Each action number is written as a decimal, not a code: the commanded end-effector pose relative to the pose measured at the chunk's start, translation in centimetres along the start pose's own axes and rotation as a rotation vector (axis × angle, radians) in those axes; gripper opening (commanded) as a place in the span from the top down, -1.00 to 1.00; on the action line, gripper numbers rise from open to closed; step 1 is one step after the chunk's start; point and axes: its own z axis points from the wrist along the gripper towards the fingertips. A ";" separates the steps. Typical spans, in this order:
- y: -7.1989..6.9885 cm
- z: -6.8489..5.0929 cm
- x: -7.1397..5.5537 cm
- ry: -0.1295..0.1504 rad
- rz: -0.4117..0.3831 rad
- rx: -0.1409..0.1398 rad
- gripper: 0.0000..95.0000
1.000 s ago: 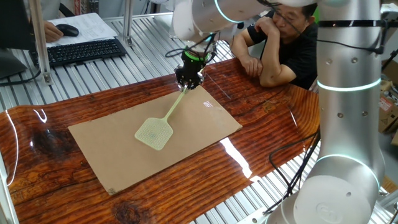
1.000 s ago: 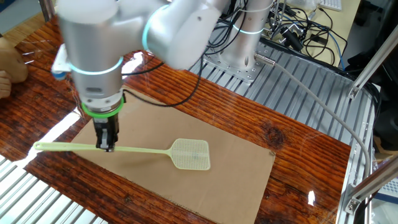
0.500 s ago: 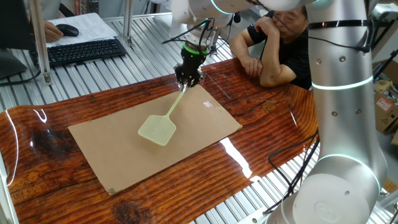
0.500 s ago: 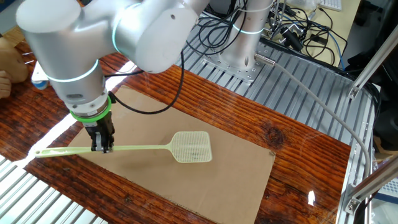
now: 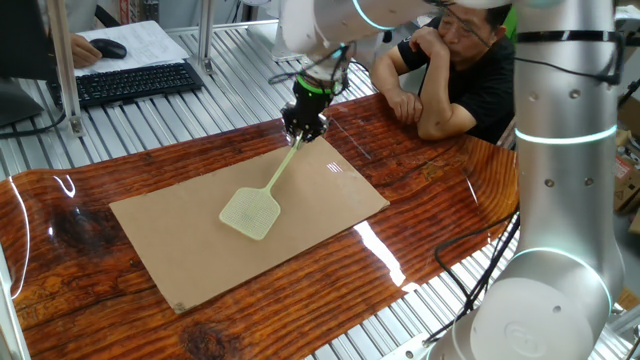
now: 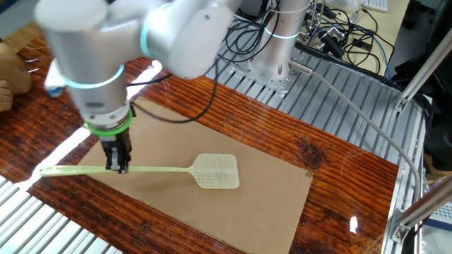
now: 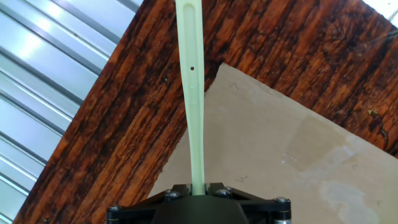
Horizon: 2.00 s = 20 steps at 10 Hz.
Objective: Swat with a flyswatter
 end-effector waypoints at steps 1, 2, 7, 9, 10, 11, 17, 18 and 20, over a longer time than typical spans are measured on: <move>0.3 0.2 -0.3 -0.010 0.007 -0.023 1.00; 0.3 0.3 -0.3 -0.013 0.008 -0.027 1.00; 0.3 0.4 -0.4 0.003 0.002 -0.009 1.00; 0.3 0.2 -0.5 0.045 -0.007 0.025 1.00; 0.3 0.0 -0.7 0.062 -0.009 0.034 1.00; 0.3 -0.1 -0.8 0.076 -0.011 0.040 1.00; 0.4 -0.3 -1.0 0.023 0.007 0.000 1.00; 0.4 -0.2 -1.0 0.006 0.004 -0.005 1.00; 0.4 -0.2 -1.0 -0.009 0.012 -0.021 1.00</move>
